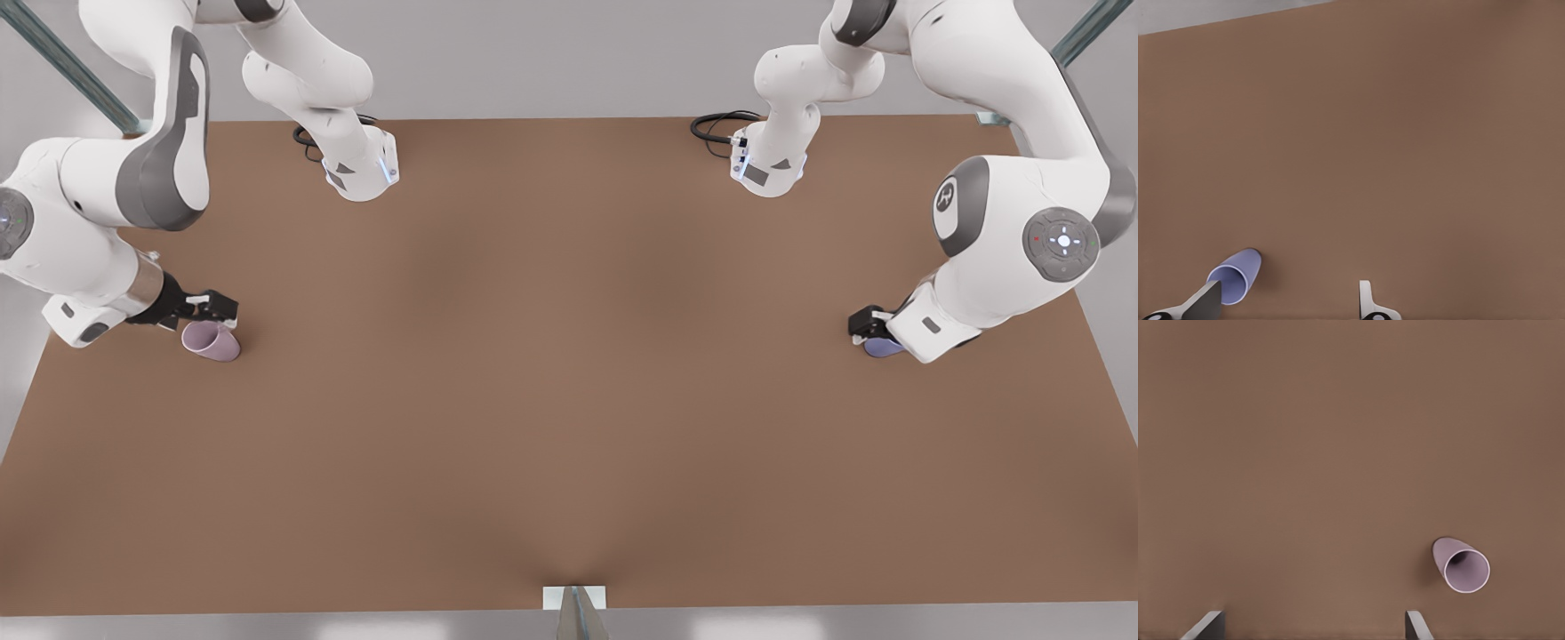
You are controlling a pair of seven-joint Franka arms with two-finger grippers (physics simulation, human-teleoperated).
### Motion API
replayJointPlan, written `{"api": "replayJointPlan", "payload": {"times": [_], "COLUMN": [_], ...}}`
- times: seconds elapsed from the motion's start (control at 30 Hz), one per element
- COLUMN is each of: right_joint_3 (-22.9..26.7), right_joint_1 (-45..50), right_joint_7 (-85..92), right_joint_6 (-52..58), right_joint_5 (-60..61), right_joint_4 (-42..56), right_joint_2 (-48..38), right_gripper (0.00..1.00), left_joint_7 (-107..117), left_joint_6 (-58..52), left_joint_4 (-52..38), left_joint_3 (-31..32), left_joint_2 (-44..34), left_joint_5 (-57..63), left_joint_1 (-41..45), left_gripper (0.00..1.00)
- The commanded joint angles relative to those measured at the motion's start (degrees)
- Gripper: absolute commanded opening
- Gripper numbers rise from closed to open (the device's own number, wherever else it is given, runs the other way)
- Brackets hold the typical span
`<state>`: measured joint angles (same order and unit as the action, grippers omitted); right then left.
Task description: Stack the cups, with the pink cup at the bottom and the purple cup at the top
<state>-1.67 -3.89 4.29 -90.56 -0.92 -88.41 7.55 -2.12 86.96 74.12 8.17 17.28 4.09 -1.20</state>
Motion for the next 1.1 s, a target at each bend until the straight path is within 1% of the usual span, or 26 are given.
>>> {"api": "replayJointPlan", "payload": {"times": [0.0,0.1,0.13,0.17,0.2,0.27,0.3,0.33,0.4,0.43,0.5,0.6,0.63,0.7,0.8,0.83,0.9,0.97,1.07], "right_joint_3": [1.5,2.4,3.9,6.4,7.8,12.4,14.4,15.4,15.4,15.4,15.2,15.5,15.6,15.8,15.8,15.8,15.7,15.7,15.7], "right_joint_1": [-0.7,0.4,0.4,0.5,0.5,-0.2,-0.3,-2.8,-6.7,-8.1,-10.9,-10.5,-10.8,-11.1,-11.1,-11.0,-11.1,-10.8,-10.7], "right_joint_7": [1.3,1.7,1.7,1.7,3.2,14.2,17.7,23.5,29.6,35.6,40.8,40.9,41.2,44.4,44.5,44.7,45.7,45.7,45.7], "right_joint_6": [-2.0,-4.0,-7.0,-10.9,-11.7,-17.1,-17.6,-20.4,-21.9,-23.4,-23.7,-24.7,-24.9,-25.0,-27.6,-27.7,-33.2,-36.0,-37.6], "right_joint_5": [-0.2,-0.1,-0.1,0.0,0.0,1.1,3.3,5.8,8.0,9.0,9.1,9.4,10.2,10.5,10.3,10.2,9.8,9.8,9.7], "right_joint_4": [-0.6,-2.6,-4.9,-7.5,-8.3,-11.3,-11.2,-11.3,-8.4,-8.7,-9.2,-6.3,-6.3,-7.2,-9.9,-11.4,-18.2,-23.3,-25.6], "right_joint_2": [-0.3,-0.2,-0.3,-0.4,-0.5,0.3,1.6,3.3,7.5,8.1,10.5,17.1,18.0,17.9,17.5,16.7,13.6,10.7,9.3], "right_gripper": [1.0,1.0,1.0,1.0,1.0,1.0,1.0,1.0,1.0,1.0,1.0,1.0,1.0,1.0,1.0,1.0,1.0,1.0,1.0], "left_joint_7": [-0.6,-0.6,-0.6,-0.6,-0.6,-0.6,-0.6,-0.6,-0.6,-0.6,-0.6,-0.5,-0.5,-0.5,-0.4,-0.4,-0.4,-0.4,-0.4], "left_joint_6": [0.4,0.4,0.4,0.5,0.5,0.6,0.6,0.5,0.5,0.4,0.5,0.5,0.5,0.5,0.5,0.5,0.5,0.5,0.5], "left_joint_4": [0.0,0.1,0.1,0.2,0.4,0.5,0.5,0.6,0.6,0.6,0.6,0.5,0.5,0.5,0.5,0.5,0.6,0.6,0.6], "left_joint_3": [-0.1,-0.1,-0.1,-0.1,-0.2,-0.2,-0.2,-0.3,-0.3,-0.3,-0.3,-0.3,-0.3,-0.3,-0.3,-0.3,-0.3,-0.3,-0.3], "left_joint_2": [-0.1,0.1,0.3,0.3,0.3,0.4,0.4,0.6,0.7,0.8,0.9,1.3,1.3,1.5,1.5,1.5,1.5,1.7,1.8], "left_joint_5": [0.3,0.2,0.1,0.2,0.2,0.2,0.2,0.2,0.2,0.2,0.2,0.2,0.2,0.2,0.2,0.2,0.2,0.2,0.2], "left_joint_1": [0.1,0.1,0.1,0.1,0.1,0.1,0.1,0.0,0.0,0.1,0.1,0.1,0.1,0.1,0.1,0.1,0.1,0.1,0.1], "left_gripper": [1.0,1.0,1.0,1.0,1.0,1.0,1.0,1.0,1.0,1.0,1.0,1.0,1.0,1.0,1.0,1.0,1.0,1.0,1.0]}}
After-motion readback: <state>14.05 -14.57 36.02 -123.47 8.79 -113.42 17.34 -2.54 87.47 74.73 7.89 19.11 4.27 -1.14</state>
